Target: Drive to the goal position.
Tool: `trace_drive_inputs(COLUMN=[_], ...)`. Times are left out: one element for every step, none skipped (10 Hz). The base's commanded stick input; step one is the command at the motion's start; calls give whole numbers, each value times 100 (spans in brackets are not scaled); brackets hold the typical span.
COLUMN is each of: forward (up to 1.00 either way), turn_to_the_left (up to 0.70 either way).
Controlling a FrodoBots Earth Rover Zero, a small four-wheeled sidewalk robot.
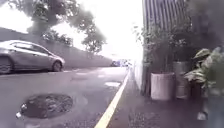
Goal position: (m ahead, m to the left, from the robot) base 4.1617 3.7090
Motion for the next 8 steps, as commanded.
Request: trace_drive_inputs(forward=[45, 45, 45, 57, 70, 70, 69, 60], turn_to_the_left=[0, 0, 0, 0, 0, 0, 0, 0])
